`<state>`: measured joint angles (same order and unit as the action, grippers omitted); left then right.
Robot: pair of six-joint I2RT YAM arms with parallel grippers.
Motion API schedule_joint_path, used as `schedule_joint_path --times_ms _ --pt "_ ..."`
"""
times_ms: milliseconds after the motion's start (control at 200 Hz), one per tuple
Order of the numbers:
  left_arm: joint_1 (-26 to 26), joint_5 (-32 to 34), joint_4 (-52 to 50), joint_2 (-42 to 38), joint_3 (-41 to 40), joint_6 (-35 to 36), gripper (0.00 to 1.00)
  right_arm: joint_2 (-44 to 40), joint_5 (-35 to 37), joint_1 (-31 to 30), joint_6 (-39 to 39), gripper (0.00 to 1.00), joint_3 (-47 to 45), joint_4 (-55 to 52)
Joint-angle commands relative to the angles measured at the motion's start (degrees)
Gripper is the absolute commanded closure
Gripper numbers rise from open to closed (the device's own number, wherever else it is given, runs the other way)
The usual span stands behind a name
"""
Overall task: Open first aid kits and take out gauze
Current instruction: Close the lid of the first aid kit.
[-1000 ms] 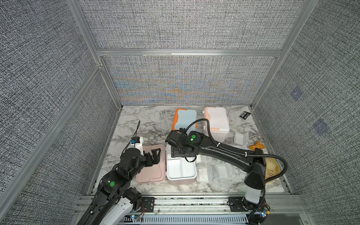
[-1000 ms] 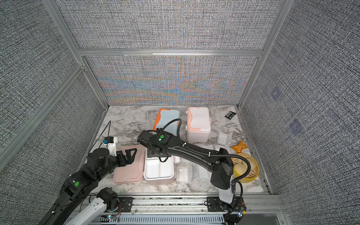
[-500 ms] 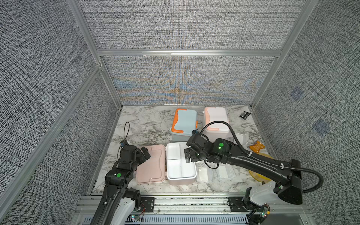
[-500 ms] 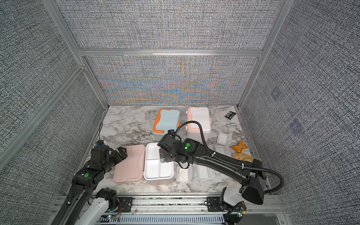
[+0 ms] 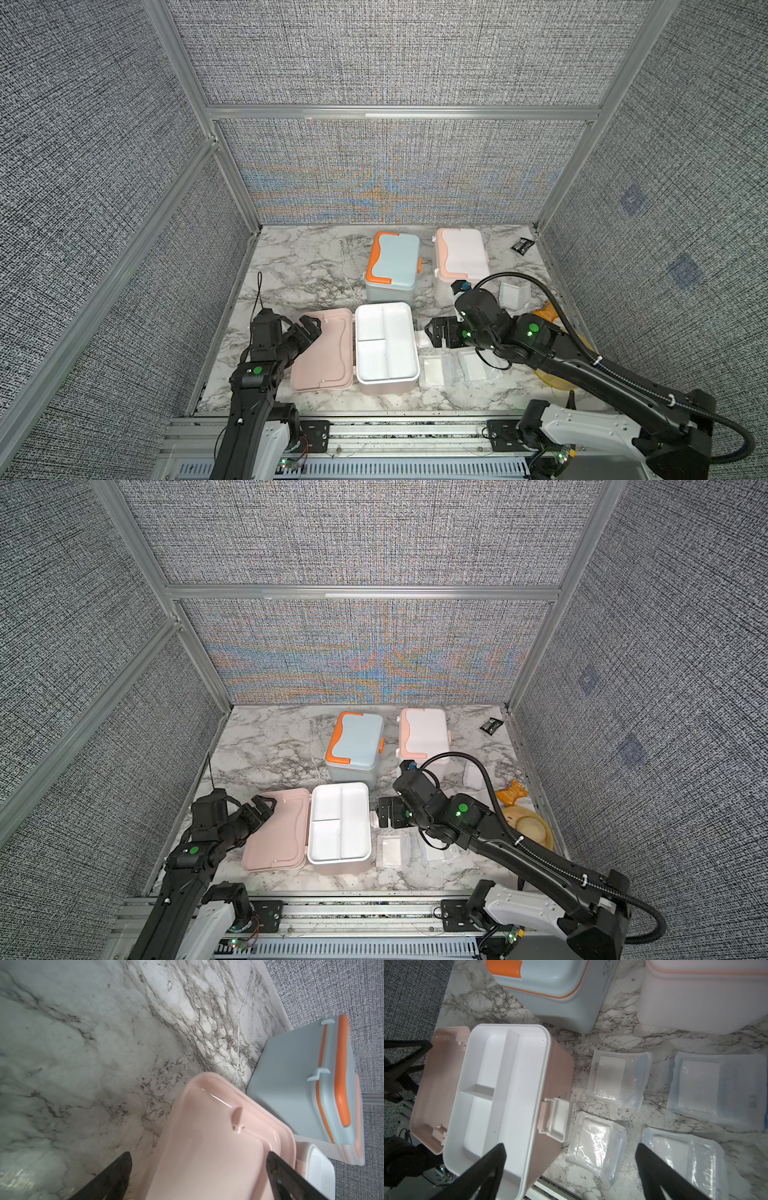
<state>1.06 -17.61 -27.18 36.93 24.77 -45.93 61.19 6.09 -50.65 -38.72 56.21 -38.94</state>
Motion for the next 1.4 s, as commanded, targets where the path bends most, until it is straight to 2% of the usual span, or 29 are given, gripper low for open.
schedule_joint_path --times_ms 0,225,450,635,821,936,986,1051,1111,1266,1396 --pt "1.1 -8.5 5.0 -0.4 0.1 -2.9 0.01 -0.3 -2.9 0.4 0.5 0.01 -0.9 1.7" --pt "2.6 -11.3 2.0 -3.5 4.4 -3.4 0.01 -0.1 -3.7 0.6 0.2 0.01 -1.8 2.5" --pt "2.6 -19.4 7.9 -1.7 6.3 -7.8 0.00 -1.2 -5.0 1.8 -0.3 0.01 -3.7 3.8" --pt "2.6 -20.1 5.5 -3.2 10.9 -8.1 0.01 -3.4 -6.6 3.8 -0.9 0.01 -6.0 5.5" --pt "2.5 -24.7 13.5 -2.4 10.1 -14.2 0.00 -5.9 -10.9 7.1 -1.3 0.01 -10.1 9.6" --pt "2.6 -25.7 14.5 -1.9 10.5 -14.9 0.01 -6.9 -15.8 10.6 -1.8 0.01 -13.7 14.5" --pt "2.5 -24.9 12.8 -1.9 11.0 -12.4 0.01 -6.8 -18.3 12.3 -1.9 0.01 -14.9 16.6" --pt "2.6 -20.2 6.2 -1.0 12.4 -6.7 0.01 -6.5 -21.1 14.1 -1.7 0.01 -15.9 18.5" --pt "2.6 -17.7 4.2 0.8 12.0 -3.6 0.01 -6.3 -23.1 15.8 -1.7 0.01 -16.9 20.8" --pt "2.7 -9.2 2.1 1.7 8.5 -0.8 0.00 -4.7 -30.4 19.9 -0.9 0.01 -19.0 27.1" --pt "3.1 -5.6 1.1 1.5 7.2 0.7 0.01 -1.3 -35.5 22.1 0.0 0.01 -19.7 31.8"
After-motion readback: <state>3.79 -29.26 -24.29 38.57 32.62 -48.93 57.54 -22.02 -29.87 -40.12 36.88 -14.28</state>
